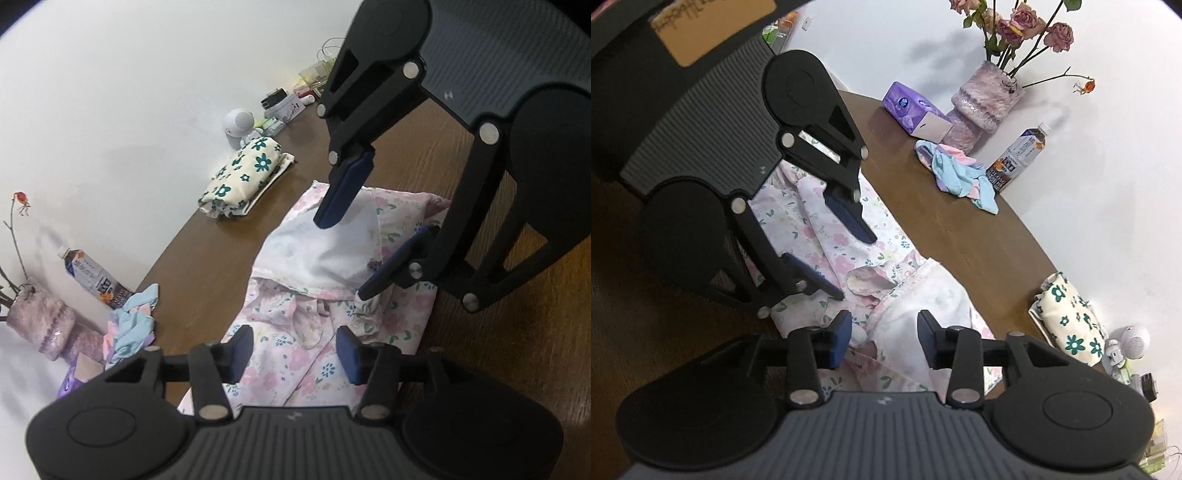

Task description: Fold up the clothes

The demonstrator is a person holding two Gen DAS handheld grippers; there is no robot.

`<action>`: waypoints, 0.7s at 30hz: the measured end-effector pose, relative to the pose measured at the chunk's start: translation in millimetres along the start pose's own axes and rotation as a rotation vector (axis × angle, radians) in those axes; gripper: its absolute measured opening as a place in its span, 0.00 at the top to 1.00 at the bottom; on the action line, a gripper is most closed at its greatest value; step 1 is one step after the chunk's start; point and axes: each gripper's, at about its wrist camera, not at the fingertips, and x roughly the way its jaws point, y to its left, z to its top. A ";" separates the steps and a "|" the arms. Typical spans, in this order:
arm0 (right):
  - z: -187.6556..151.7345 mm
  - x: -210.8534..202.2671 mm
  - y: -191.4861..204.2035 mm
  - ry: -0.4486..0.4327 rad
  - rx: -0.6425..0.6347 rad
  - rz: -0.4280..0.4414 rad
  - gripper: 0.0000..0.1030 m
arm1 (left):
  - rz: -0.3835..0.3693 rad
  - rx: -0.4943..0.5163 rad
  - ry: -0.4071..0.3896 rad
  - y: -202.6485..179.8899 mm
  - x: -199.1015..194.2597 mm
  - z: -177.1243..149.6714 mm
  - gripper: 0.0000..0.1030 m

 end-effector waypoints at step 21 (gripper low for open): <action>-29.0 -35.9 -2.9 -0.025 0.123 -0.071 0.51 | -0.039 -0.105 -0.030 -2.5 -31.9 13.6 0.51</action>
